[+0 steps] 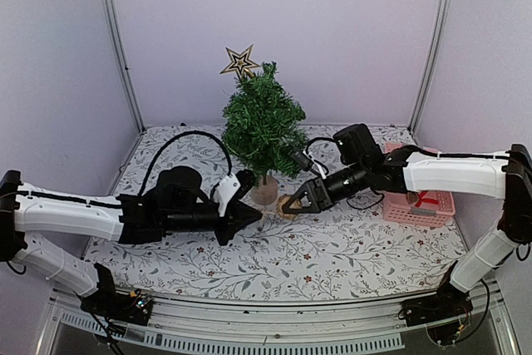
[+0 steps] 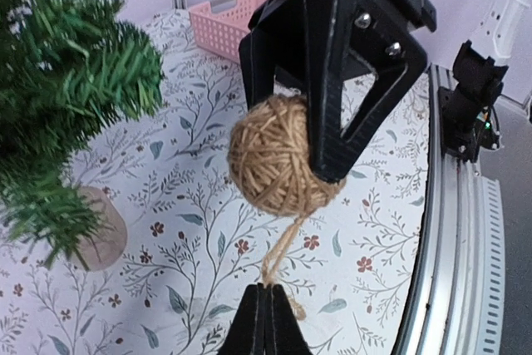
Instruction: Decorate the small christmas tree
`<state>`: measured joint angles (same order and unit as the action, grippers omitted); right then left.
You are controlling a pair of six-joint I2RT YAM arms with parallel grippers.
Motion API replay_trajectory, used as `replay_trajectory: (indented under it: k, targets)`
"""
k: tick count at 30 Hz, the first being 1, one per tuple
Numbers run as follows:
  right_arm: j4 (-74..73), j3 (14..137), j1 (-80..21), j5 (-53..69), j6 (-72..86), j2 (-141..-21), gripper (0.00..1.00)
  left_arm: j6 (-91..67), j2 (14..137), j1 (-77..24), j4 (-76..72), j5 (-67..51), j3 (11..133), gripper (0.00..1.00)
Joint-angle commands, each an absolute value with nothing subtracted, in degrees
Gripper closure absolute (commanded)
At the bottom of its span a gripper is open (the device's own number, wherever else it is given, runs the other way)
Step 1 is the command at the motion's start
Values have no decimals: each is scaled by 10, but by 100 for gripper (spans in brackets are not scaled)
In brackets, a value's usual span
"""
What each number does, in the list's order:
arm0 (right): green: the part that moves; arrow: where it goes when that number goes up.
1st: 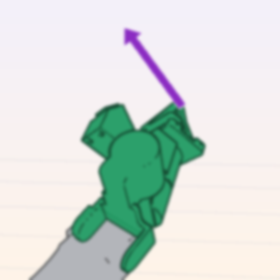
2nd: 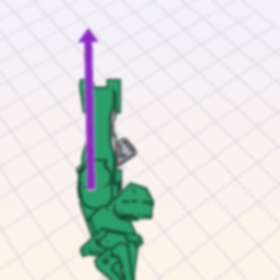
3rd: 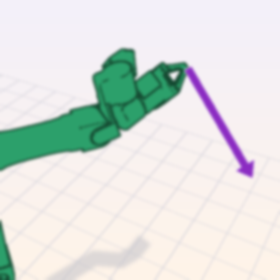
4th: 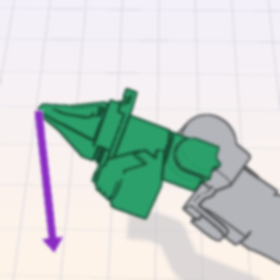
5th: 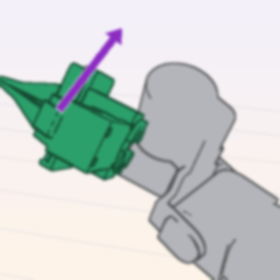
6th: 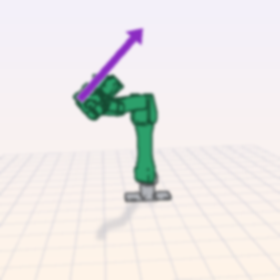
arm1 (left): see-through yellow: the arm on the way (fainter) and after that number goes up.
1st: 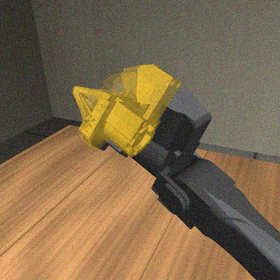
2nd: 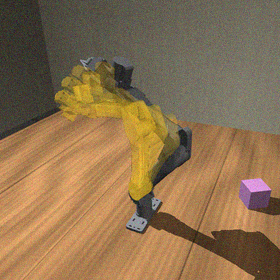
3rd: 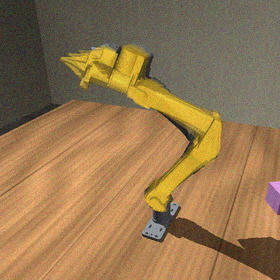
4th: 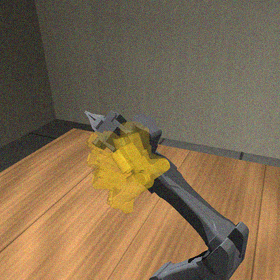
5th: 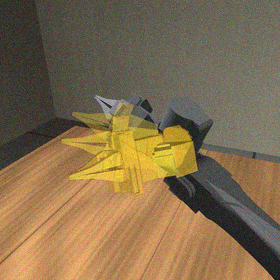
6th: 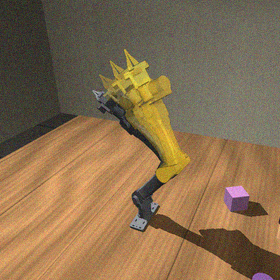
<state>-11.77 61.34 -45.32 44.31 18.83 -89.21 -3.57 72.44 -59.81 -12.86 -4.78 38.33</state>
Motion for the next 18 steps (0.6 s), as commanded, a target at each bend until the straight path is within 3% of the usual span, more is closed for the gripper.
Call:
replay_trajectory:
  k: [1,12,18]
  targets:
    - [-36,565,-456,439,207,-907,92,-77,766,-591,-153,-67,369,100]
    - [103,467,-478,380,233,-945,87,-88,866,-594,-259,-73,331,100]
    - [158,439,-479,357,237,-997,73,-104,970,-597,-287,-115,360,100]
